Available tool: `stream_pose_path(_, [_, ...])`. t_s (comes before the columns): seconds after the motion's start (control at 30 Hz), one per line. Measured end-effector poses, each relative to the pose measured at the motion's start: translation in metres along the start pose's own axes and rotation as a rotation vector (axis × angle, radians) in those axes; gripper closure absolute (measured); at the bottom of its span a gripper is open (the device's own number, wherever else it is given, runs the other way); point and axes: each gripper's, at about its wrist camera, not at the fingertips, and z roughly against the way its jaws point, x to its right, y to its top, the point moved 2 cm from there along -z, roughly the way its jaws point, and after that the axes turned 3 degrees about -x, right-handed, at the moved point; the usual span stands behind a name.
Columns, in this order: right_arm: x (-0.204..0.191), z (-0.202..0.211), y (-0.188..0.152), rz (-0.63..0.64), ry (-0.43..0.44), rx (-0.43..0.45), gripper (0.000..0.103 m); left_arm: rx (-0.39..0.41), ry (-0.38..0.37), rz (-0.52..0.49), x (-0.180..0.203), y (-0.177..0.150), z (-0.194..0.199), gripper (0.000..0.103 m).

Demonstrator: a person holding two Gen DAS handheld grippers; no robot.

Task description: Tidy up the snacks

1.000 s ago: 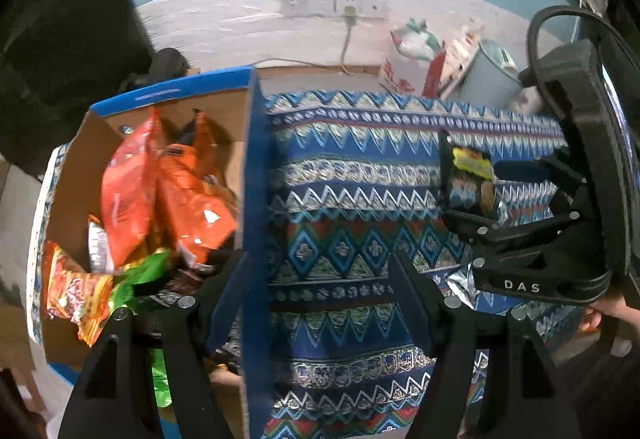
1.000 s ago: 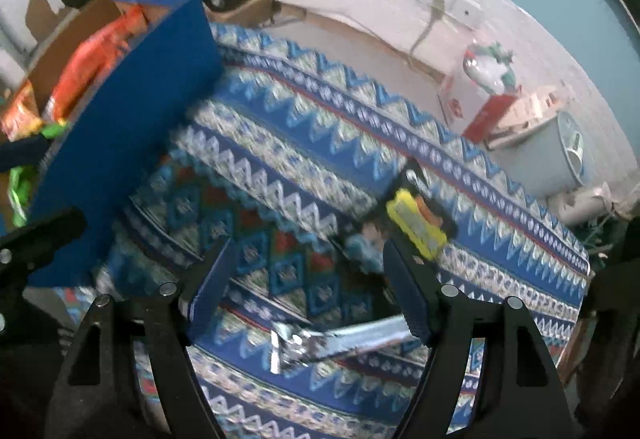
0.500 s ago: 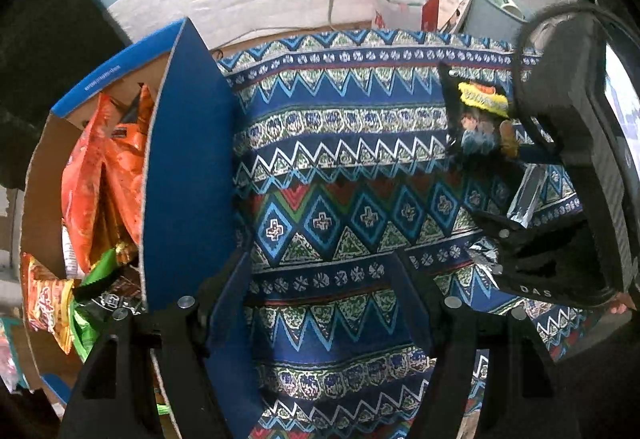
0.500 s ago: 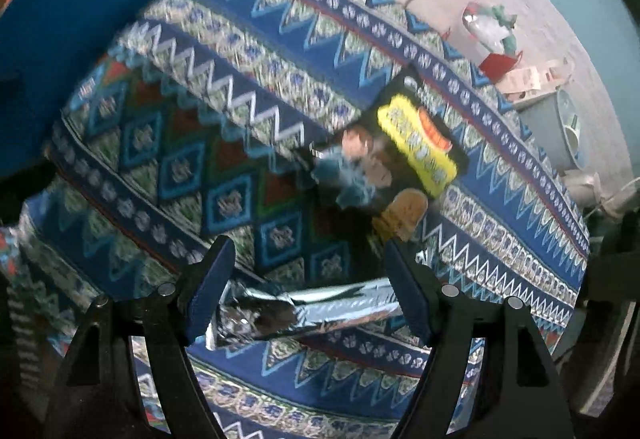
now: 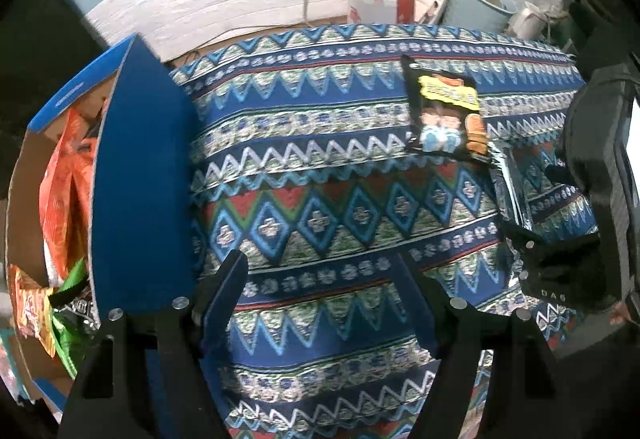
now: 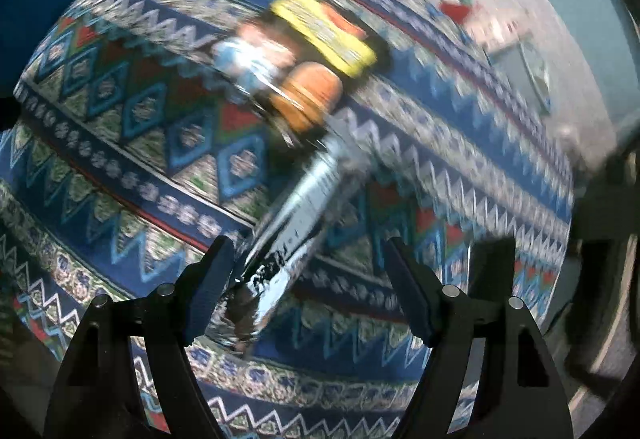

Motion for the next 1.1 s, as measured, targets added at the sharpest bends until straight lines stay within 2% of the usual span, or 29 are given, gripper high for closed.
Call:
stream_pose_path(0.17, [0.026, -0.019, -0.017, -0.179, 0.142, -0.036, 0.027, 0.014, 0.02, -0.036, 0.015, 0.005, 0.001, 0.027])
stream_pose_path(0.2, [0.03, -0.022, -0.019, -0.2, 0.167, -0.038, 0.031, 0.014, 0.026, -0.04, 0.016, 0.006, 0.0, 0.027])
stream_pose_path(0.27, [0.035, -0.023, -0.02, -0.226, 0.216, -0.013, 0.042, 0.012, 0.029, -0.038, 0.018, 0.009, -0.001, 0.027])
stream_pose_path(0.33, [0.041, -0.021, -0.015, -0.218, 0.204, 0.015, 0.073, 0.006, 0.016, -0.029, 0.02, 0.012, -0.002, 0.027])
stream_pose_path(0.37, [0.043, -0.02, -0.013, -0.215, 0.205, 0.027, 0.076, 0.003, 0.005, -0.021, 0.021, 0.015, -0.003, 0.027])
stream_pose_path(0.73, [0.099, -0.014, 0.004, -0.243, 0.156, 0.108, 0.076, 0.014, -0.121, 0.079, 0.044, 0.06, -0.015, 0.023])
stream_pose_path(0.97, [0.145, -0.001, 0.021, -0.246, 0.141, 0.169, 0.076, -0.022, -0.143, 0.06, 0.079, 0.085, -0.038, 0.021])
stream_pose_path(1.1, [0.166, 0.003, 0.029, -0.262, 0.164, 0.192, 0.076, -0.041, -0.117, 0.036, 0.095, 0.096, -0.052, 0.016])
